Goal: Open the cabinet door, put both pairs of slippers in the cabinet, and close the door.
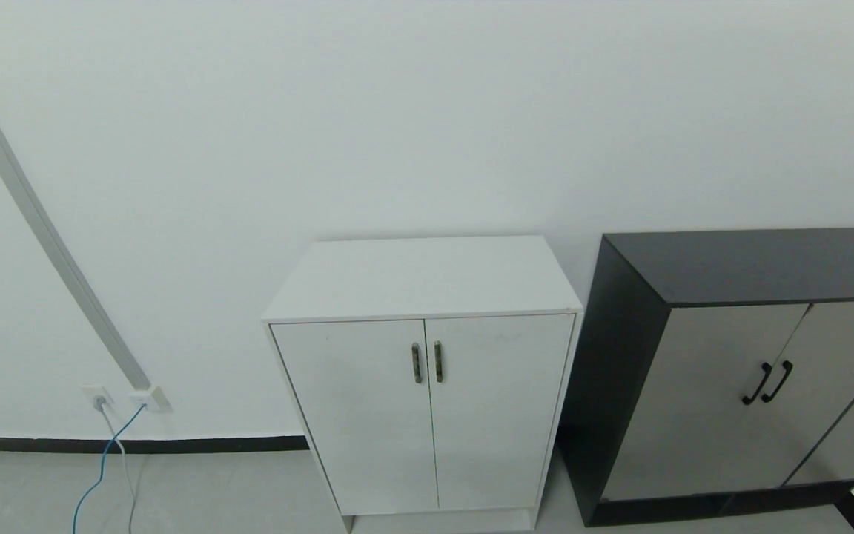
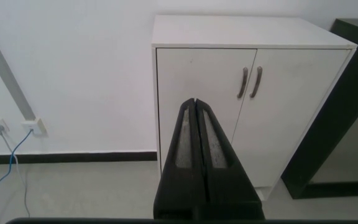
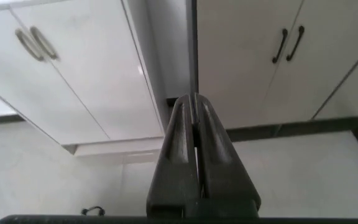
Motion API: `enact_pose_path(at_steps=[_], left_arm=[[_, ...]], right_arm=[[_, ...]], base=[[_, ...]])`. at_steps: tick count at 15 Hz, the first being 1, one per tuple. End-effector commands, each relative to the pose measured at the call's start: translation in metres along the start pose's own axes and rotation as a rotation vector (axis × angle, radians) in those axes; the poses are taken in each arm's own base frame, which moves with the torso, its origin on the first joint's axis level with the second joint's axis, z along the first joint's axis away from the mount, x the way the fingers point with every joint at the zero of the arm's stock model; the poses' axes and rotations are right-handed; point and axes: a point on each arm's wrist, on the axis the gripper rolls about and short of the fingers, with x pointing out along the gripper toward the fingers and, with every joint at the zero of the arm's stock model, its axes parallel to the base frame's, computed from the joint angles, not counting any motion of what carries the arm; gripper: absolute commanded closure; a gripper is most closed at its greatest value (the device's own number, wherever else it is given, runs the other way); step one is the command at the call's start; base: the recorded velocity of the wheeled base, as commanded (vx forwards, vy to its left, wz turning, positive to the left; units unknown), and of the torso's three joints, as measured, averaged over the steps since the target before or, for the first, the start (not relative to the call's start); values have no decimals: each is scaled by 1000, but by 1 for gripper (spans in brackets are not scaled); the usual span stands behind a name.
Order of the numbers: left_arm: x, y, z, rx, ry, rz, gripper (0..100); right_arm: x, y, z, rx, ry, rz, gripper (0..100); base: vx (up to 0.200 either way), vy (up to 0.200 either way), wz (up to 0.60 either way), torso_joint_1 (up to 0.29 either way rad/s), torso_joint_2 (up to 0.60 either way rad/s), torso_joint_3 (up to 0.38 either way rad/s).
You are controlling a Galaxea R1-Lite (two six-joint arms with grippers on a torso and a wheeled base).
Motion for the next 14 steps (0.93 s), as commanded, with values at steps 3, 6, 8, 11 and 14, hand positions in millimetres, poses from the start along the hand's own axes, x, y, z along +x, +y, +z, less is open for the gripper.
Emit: enact_pose_path(at_steps=[3, 6, 8, 11, 14], left_arm=[[0, 0, 0, 0, 1, 0, 100], [0, 0, 0, 1, 1, 0, 100], [0, 0, 0, 0, 1, 0, 100], [0, 0, 0, 0, 1, -1, 100], [0, 0, 0, 0, 2, -1, 100]], right_arm=[[-6, -1, -7, -11, -69, 22, 100], [-12, -1, -10, -113, -141, -13, 100], [-12, -1, -10, -124, -146, -60, 100], [-13, 2, -14, -102, -170, -170, 100], [-15, 2, -17, -75, -212, -63, 100]], base=[[0, 0, 0, 0, 0, 0], [0, 0, 0, 0, 0, 0], [0, 0, 0, 0, 0, 0], [0, 0, 0, 0, 0, 0], [0, 0, 0, 0, 0, 0]])
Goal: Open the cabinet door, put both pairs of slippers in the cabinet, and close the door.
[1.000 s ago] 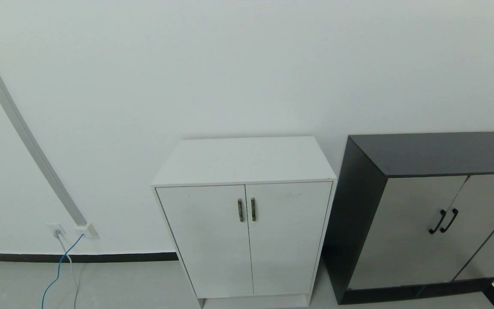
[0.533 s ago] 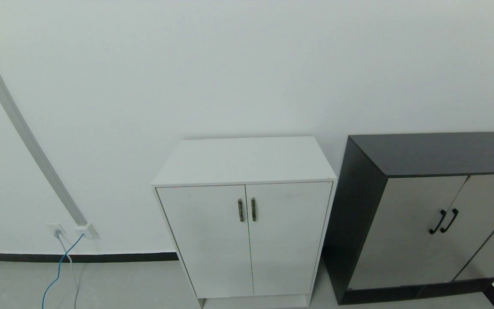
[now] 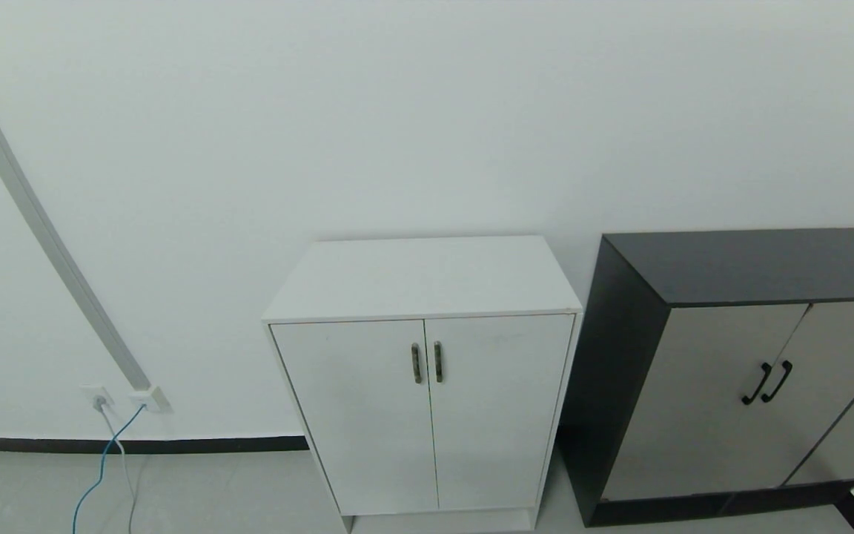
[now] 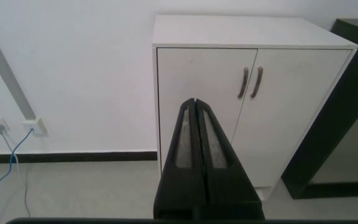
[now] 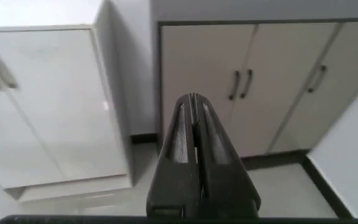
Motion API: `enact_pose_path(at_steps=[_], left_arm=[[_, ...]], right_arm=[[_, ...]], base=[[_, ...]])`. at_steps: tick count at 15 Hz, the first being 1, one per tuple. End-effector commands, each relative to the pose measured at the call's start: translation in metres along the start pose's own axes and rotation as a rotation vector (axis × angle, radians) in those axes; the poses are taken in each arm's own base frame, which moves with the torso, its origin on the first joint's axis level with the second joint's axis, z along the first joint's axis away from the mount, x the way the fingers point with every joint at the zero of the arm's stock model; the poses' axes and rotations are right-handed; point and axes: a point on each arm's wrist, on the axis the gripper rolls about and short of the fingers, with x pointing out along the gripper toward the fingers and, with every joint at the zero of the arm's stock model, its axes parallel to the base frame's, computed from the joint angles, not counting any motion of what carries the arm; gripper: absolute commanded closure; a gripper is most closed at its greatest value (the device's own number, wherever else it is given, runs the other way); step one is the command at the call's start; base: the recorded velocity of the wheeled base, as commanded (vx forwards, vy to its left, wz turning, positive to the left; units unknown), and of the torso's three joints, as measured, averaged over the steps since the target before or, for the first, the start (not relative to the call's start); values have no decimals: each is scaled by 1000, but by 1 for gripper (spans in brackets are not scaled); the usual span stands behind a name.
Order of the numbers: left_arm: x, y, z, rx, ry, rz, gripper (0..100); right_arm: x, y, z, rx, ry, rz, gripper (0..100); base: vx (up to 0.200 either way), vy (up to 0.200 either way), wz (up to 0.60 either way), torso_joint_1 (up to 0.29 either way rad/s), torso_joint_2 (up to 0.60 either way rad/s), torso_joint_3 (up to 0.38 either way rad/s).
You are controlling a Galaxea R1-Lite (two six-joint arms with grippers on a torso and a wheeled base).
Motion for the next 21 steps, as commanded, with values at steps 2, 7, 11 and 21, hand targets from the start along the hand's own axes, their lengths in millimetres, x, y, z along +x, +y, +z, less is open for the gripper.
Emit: enact_pose_path(at_steps=[2, 7, 11, 21], left_arm=[[0, 0, 0, 0, 1, 0, 100], [0, 0, 0, 0, 1, 0, 100], [0, 0, 0, 0, -1, 2, 100], [0, 0, 0, 3, 1, -1, 100]], right_arm=[[-1, 2, -7, 67, -22, 111, 100], [-1, 2, -7, 63, -27, 86, 100], [-2, 2, -7, 101, -43, 94, 100], [-2, 2, -7, 110, -42, 92, 100]], base=[[0, 0, 0, 0, 0, 0], [0, 0, 0, 0, 0, 0], [0, 0, 0, 0, 0, 0], [0, 0, 0, 0, 0, 0]])
